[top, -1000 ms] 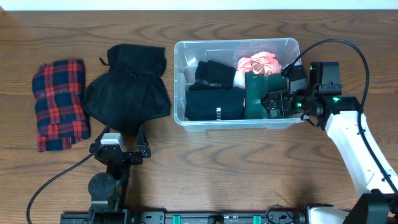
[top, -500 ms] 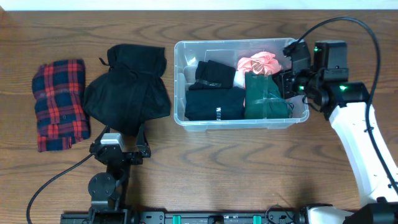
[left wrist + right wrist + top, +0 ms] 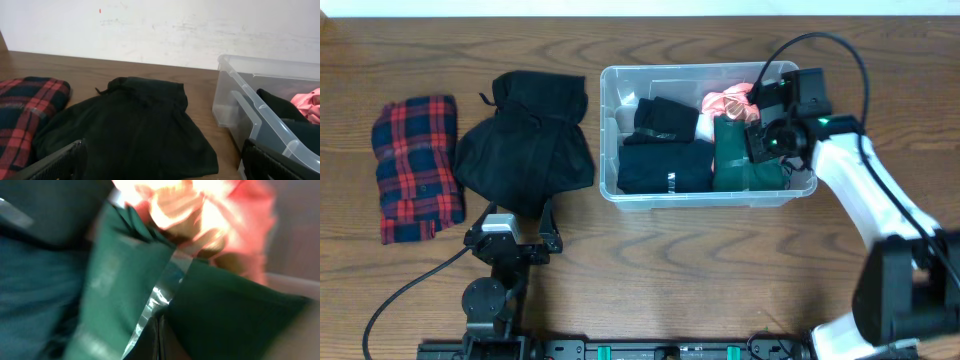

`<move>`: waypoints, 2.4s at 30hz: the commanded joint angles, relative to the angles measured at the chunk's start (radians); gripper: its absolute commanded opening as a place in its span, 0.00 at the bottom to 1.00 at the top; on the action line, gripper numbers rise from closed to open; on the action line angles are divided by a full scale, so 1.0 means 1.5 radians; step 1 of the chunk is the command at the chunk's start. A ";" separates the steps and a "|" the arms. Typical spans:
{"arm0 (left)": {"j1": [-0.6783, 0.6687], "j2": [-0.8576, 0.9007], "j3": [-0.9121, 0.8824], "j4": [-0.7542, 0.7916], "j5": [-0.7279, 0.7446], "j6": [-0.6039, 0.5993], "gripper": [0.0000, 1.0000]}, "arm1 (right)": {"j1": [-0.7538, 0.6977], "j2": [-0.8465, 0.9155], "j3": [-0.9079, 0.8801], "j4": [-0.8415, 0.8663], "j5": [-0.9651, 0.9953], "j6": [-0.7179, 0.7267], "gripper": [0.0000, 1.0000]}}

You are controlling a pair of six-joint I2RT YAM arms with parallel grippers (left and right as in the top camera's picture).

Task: Pack container
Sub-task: 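Release the green garment and press it flat in the bin, then withdraw the right gripper to the right side and hold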

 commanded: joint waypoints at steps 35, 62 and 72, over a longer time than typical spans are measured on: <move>-0.003 -0.003 -0.010 -0.024 0.005 0.001 0.98 | -0.249 -0.236 0.074 -0.076 0.165 0.045 0.99; -0.003 -0.003 -0.010 -0.024 0.005 0.001 0.98 | -0.258 -0.236 0.074 -0.077 0.165 0.045 0.99; -0.003 -0.003 -0.010 -0.024 0.005 0.001 0.98 | -0.258 -0.236 0.074 -0.077 0.165 0.045 0.99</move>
